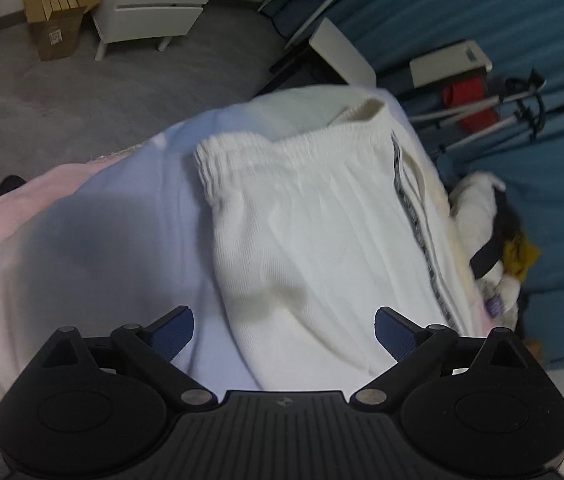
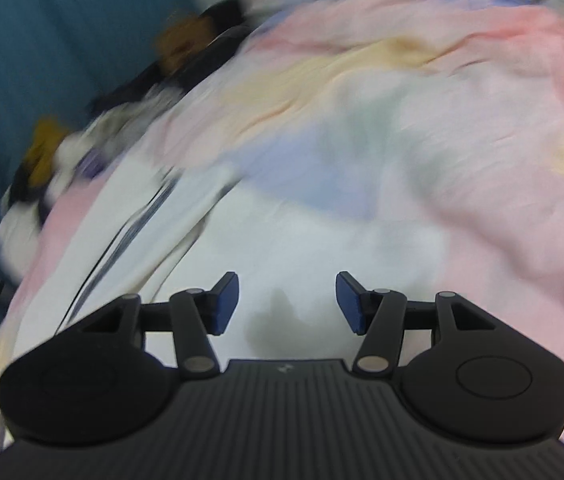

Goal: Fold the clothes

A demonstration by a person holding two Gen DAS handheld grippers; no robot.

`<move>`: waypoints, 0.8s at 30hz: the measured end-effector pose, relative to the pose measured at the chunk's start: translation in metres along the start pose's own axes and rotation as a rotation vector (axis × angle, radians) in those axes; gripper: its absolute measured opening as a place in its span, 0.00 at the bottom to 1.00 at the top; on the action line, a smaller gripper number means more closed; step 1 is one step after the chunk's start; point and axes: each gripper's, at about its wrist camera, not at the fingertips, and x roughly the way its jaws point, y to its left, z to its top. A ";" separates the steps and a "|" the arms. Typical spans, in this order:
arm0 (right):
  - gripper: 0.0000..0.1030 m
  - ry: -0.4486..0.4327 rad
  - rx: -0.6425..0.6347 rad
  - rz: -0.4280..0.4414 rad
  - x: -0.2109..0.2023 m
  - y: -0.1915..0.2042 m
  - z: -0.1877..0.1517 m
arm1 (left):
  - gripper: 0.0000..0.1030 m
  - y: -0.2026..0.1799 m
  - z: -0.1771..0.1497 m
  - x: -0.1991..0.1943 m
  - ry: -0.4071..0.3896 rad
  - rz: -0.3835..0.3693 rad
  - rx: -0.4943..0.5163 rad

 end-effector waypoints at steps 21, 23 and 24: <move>0.47 0.151 0.285 0.066 0.054 -0.043 -0.011 | 0.54 -0.006 0.006 0.082 0.051 -0.204 -0.035; 0.22 0.114 0.235 0.084 0.047 -0.036 -0.006 | 0.48 -0.007 0.007 0.083 0.045 -0.209 -0.029; 0.15 0.096 0.204 0.087 0.045 -0.033 -0.003 | 0.44 -0.007 0.007 0.083 0.043 -0.208 -0.023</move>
